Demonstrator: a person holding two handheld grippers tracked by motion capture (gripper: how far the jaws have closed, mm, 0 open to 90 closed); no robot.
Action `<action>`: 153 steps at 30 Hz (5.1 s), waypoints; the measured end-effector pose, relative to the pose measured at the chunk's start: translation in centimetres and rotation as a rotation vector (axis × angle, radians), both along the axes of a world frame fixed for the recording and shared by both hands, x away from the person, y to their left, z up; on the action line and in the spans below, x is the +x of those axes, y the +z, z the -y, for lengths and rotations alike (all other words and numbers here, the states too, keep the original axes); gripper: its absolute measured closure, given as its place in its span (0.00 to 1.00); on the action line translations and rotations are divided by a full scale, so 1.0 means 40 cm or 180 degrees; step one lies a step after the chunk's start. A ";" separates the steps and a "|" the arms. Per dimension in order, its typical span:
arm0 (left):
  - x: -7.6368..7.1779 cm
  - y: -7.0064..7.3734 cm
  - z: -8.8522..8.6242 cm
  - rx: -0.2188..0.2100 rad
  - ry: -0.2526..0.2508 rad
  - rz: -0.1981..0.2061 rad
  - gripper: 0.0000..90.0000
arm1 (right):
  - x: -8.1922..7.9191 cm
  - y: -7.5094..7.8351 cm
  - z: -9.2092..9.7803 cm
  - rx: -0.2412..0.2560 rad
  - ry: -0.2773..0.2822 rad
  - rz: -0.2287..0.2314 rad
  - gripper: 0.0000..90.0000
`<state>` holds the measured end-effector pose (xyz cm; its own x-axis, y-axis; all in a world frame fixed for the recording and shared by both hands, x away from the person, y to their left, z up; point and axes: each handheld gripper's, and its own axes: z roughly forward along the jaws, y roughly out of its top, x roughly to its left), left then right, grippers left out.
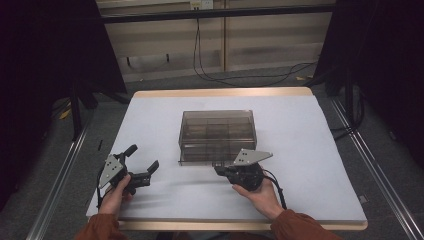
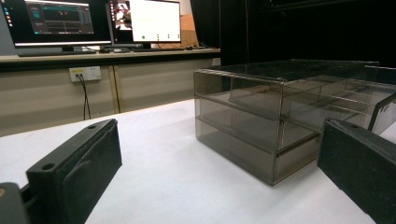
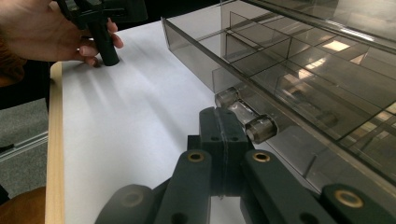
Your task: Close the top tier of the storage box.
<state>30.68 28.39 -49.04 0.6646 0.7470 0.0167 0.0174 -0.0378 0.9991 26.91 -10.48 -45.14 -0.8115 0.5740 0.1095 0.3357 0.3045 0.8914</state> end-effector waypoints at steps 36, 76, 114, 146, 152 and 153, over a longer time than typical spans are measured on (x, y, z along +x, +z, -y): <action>0.000 0.000 0.000 0.0000 -0.0003 -0.0003 0.00 | 0.018 -0.001 0.004 0.0016 -0.0061 -0.0001 1.00; 0.000 0.000 0.000 -0.0005 0.0005 0.0000 0.00 | 0.046 0.009 0.010 0.0009 -0.0134 0.0036 1.00; 0.000 0.000 0.000 -0.0003 0.0000 0.0001 0.00 | 0.069 0.003 0.002 0.0001 -0.0168 0.0045 1.00; 0.000 0.000 0.000 -0.0006 0.0002 0.0001 0.00 | 0.087 -0.004 0.004 -0.0010 -0.0233 0.0052 1.00; 0.000 0.000 0.000 -0.0002 -0.0002 0.0001 0.00 | 0.089 -0.005 0.005 -0.0001 -0.0282 0.0051 1.00; 0.000 0.000 0.000 -0.0001 -0.0002 0.0002 0.00 | 0.090 -0.005 0.005 0.0004 -0.0288 0.0052 1.00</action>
<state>30.68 28.41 -49.04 0.6651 0.7466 0.0167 0.0169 -0.0374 0.9992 30.51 -10.70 -45.35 -0.7581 0.6449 0.0974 0.3471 0.2724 0.8974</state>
